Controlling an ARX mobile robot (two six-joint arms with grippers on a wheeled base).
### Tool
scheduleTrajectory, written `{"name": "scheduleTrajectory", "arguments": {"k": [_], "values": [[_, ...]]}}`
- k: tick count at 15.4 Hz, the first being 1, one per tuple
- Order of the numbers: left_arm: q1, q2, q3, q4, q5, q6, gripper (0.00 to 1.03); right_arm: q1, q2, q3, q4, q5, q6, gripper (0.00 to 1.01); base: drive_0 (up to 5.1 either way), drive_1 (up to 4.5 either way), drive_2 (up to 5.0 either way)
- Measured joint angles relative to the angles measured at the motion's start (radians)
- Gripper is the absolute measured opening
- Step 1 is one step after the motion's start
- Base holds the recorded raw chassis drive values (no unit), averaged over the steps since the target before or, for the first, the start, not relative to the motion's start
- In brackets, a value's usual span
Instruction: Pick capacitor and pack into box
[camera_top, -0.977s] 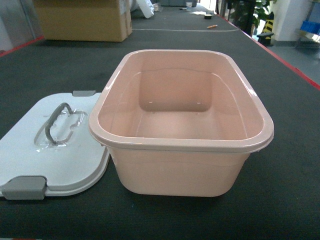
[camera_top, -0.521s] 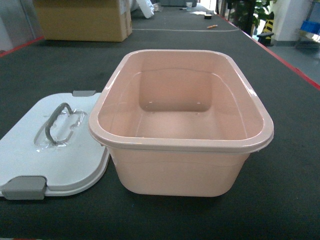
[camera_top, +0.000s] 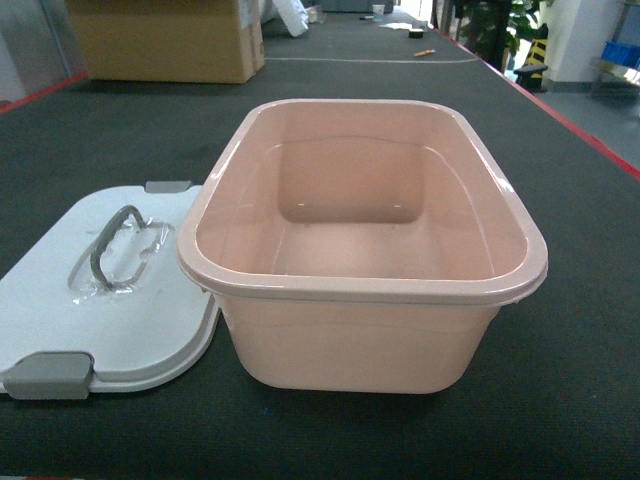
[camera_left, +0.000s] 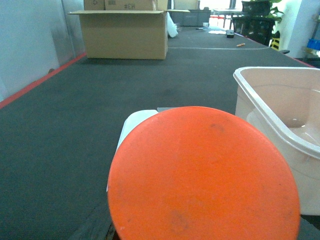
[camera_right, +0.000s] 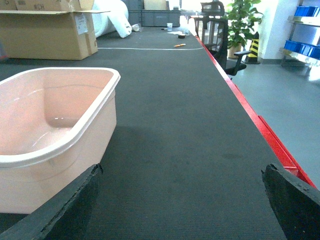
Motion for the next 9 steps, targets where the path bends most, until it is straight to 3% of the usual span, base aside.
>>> {"name": "scheduleTrajectory", "arguments": {"k": [9], "values": [[0.000,0.000,0.000,0.000,0.000,0.000,0.44,0.000,0.000,0.000,0.000,0.000,0.000,0.98,0.0,0.00,0.0]]}}
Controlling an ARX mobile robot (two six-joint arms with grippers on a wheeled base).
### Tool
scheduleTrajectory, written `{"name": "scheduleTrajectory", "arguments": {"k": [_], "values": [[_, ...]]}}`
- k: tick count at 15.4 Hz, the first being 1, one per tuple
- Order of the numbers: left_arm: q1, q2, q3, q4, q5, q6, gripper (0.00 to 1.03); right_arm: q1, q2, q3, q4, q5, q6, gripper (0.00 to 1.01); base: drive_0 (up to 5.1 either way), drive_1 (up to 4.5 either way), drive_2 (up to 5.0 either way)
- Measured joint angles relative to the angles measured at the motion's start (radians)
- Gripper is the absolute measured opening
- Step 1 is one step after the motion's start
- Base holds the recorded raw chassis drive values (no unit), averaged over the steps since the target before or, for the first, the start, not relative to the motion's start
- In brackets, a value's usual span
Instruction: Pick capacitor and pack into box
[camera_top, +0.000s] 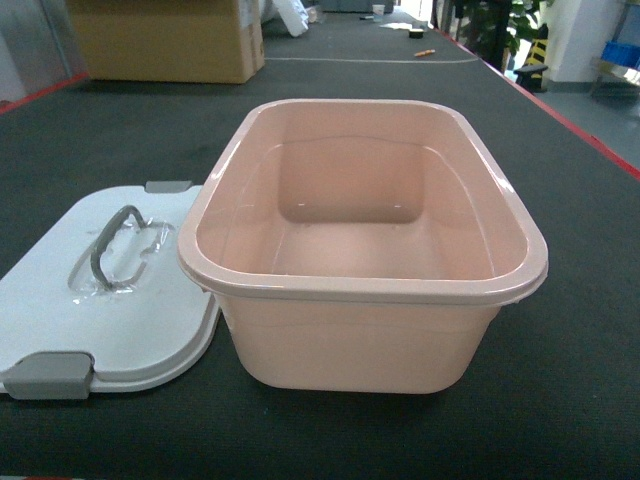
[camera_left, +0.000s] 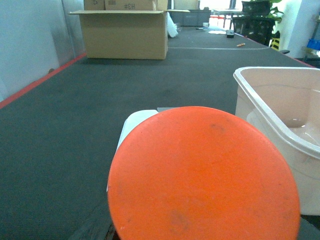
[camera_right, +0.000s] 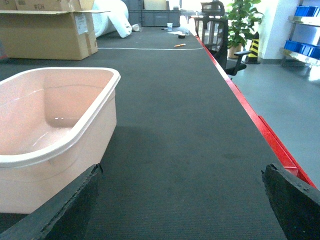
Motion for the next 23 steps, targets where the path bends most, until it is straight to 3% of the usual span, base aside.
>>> {"name": "scheduleTrajectory", "arguments": {"k": [1,2,3,4,6,7,10,13,16,19,20,23], "values": [[-0.034,0.032,0.009,-0.026,-0.098,0.023,0.44,0.000,0.000,0.000,0.000,0.000,0.000,0.98,0.0,0.00,0.0],[-0.053,0.219,0.013,0.130,-0.212,0.055,0.44,0.000,0.000,0.000,0.000,-0.001,0.000,0.98,0.0,0.00,0.0],[-0.043,0.440,0.029,0.318,-0.241,0.071,0.44,0.000,0.000,0.000,0.002,-0.001,0.000,0.98,0.0,0.00,0.0],[-0.049,0.628,0.066,0.483,-0.230,0.083,0.44,0.000,0.000,0.000,0.000,0.000,0.000,0.98,0.0,0.00,0.0],[-0.109,1.035,0.272,0.802,-0.158,0.099,0.44,0.000,0.000,0.000,0.000,0.000,0.000,0.98,0.0,0.00,0.0],[-0.148,1.198,0.392,0.848,-0.124,0.098,0.44,0.000,0.000,0.000,0.000,0.000,0.000,0.98,0.0,0.00,0.0],[-0.278,1.518,0.673,0.760,-0.060,0.052,0.44,0.000,0.000,0.000,0.000,0.000,0.000,0.98,0.0,0.00,0.0],[-0.388,1.636,0.868,0.737,-0.033,-0.001,0.44,0.000,0.000,0.000,0.000,0.000,0.000,0.98,0.0,0.00,0.0],[-0.431,1.769,0.971,0.687,-0.018,-0.041,0.44,0.000,0.000,0.000,0.000,0.000,0.000,0.98,0.0,0.00,0.0],[-0.466,1.790,1.031,0.703,-0.007,-0.047,0.44,0.000,0.000,0.000,0.000,0.000,0.000,0.98,0.0,0.00,0.0],[-0.484,1.807,1.046,0.703,0.001,-0.049,0.68,0.000,0.000,0.000,0.000,0.000,0.000,0.98,0.0,0.00,0.0],[-0.484,1.820,1.046,0.705,0.000,-0.048,0.79,0.000,0.000,0.000,0.000,0.000,0.000,0.98,0.0,0.00,0.0]]}}
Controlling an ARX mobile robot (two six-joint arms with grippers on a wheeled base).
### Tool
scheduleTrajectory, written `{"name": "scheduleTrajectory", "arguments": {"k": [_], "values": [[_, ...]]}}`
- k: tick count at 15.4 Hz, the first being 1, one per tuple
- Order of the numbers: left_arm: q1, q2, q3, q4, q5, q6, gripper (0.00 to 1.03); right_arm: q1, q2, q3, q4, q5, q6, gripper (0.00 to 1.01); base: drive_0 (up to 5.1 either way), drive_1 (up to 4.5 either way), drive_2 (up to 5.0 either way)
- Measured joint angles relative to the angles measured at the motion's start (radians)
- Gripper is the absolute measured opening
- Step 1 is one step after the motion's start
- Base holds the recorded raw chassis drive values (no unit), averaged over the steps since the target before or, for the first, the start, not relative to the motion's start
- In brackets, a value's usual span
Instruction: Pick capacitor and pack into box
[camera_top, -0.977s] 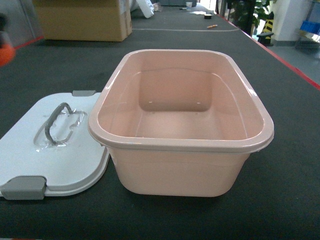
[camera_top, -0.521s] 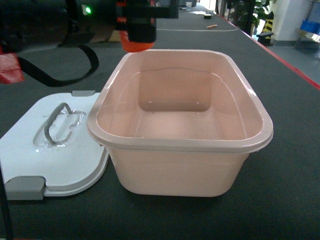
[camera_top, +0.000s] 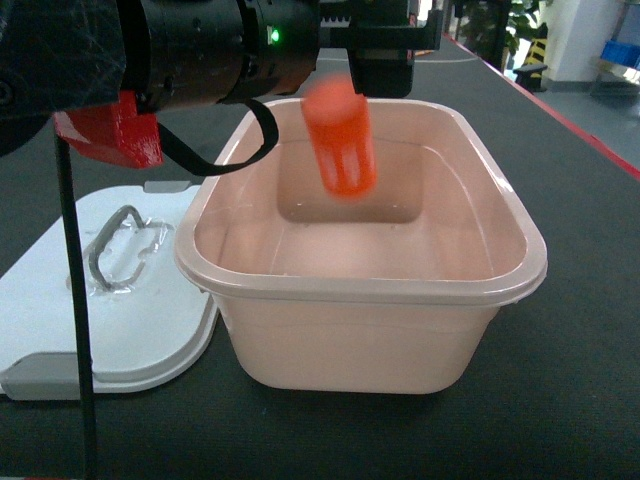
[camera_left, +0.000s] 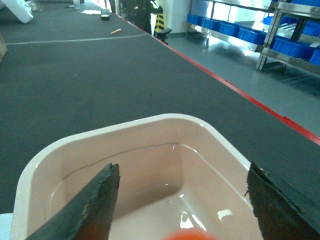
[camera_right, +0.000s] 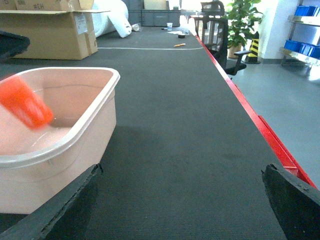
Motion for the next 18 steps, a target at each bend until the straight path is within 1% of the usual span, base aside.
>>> {"name": "scheduleTrajectory", "arguments": {"k": [1,3,4,5,6,7,9,10,11,12,14,15,17,18], "values": [[0.000,0.005,-0.001,0.004,-0.003,0.000,0.84,0.000,0.000,0.000,0.000,0.000,0.000,0.98,0.0,0.00,0.0],[0.010,0.007,-0.005,0.023,-0.023,0.000,1.00,0.000,0.000,0.000,0.000,0.000,0.000,0.98,0.0,0.00,0.0],[0.023,0.000,-0.005,0.029,-0.036,-0.003,0.97,0.000,0.000,0.000,0.000,0.000,0.000,0.98,0.0,0.00,0.0],[0.042,-0.013,-0.014,0.042,-0.048,-0.003,0.98,0.000,0.000,0.000,0.000,0.000,0.000,0.98,0.0,0.00,0.0],[0.077,-0.039,-0.035,0.045,-0.057,0.000,0.98,0.000,0.000,0.000,0.000,0.000,0.000,0.98,0.0,0.00,0.0],[0.124,-0.076,-0.068,0.051,-0.061,0.005,0.98,0.000,0.000,0.000,0.000,0.000,0.000,0.98,0.0,0.00,0.0],[0.240,-0.180,-0.166,0.072,-0.087,0.034,0.98,0.000,0.000,0.000,0.000,0.000,0.000,0.98,0.0,0.00,0.0],[0.288,-0.228,-0.216,0.072,-0.115,0.051,0.98,0.000,0.000,0.000,0.000,0.000,0.000,0.98,0.0,0.00,0.0],[0.315,-0.259,-0.259,0.075,-0.138,0.058,0.98,0.000,0.000,0.000,0.000,0.000,0.000,0.98,0.0,0.00,0.0],[0.339,-0.289,-0.310,0.074,-0.147,0.061,0.98,0.000,0.000,0.000,0.000,0.000,0.000,0.98,0.0,0.00,0.0],[0.359,-0.294,-0.385,0.081,-0.159,0.074,0.98,0.000,0.000,0.000,0.000,0.000,0.000,0.98,0.0,0.00,0.0],[0.364,-0.264,-0.402,0.105,-0.166,0.074,0.98,0.000,0.000,0.000,0.000,0.000,0.000,0.98,0.0,0.00,0.0],[0.372,-0.112,-0.393,0.203,-0.190,0.055,0.98,0.000,0.000,0.000,0.000,0.000,0.000,0.98,0.0,0.00,0.0],[0.366,0.014,-0.356,0.267,-0.204,0.056,0.98,0.000,0.000,0.000,0.000,0.000,0.000,0.98,0.0,0.00,0.0]]}}
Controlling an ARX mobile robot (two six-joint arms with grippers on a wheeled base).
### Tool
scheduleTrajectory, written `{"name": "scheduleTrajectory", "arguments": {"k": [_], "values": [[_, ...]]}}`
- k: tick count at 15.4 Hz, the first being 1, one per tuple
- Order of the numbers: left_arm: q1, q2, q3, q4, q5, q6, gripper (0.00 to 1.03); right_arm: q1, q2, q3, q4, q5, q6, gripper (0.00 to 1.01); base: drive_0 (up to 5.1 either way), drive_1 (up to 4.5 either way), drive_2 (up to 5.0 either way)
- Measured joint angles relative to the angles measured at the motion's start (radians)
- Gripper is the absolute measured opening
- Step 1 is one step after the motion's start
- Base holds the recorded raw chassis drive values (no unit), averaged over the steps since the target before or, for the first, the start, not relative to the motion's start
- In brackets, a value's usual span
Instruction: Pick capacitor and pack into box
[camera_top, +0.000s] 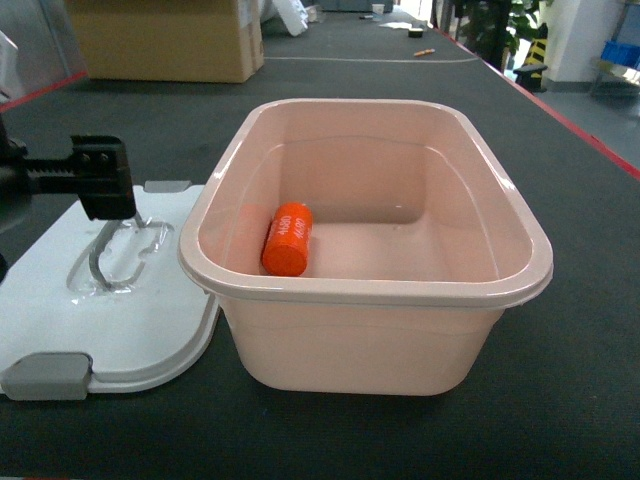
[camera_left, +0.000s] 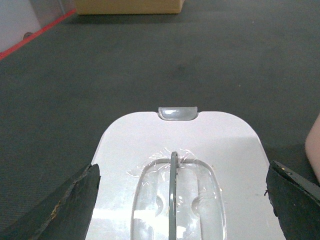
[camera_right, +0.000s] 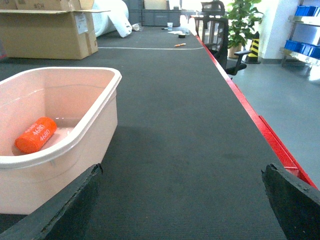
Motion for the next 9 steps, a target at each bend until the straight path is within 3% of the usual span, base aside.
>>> {"name": "scheduleTrajectory", "arguments": {"k": [4,9], "values": [[0.004,0.217,0.117,0.063,-0.011,0.000,0.98,0.000,0.000,0.000,0.000,0.000,0.000,0.98,0.0,0.00,0.0],[0.031,0.413,0.259,-0.005,0.028,-0.025,0.98,0.000,0.000,0.000,0.000,0.000,0.000,0.98,0.0,0.00,0.0]]}}
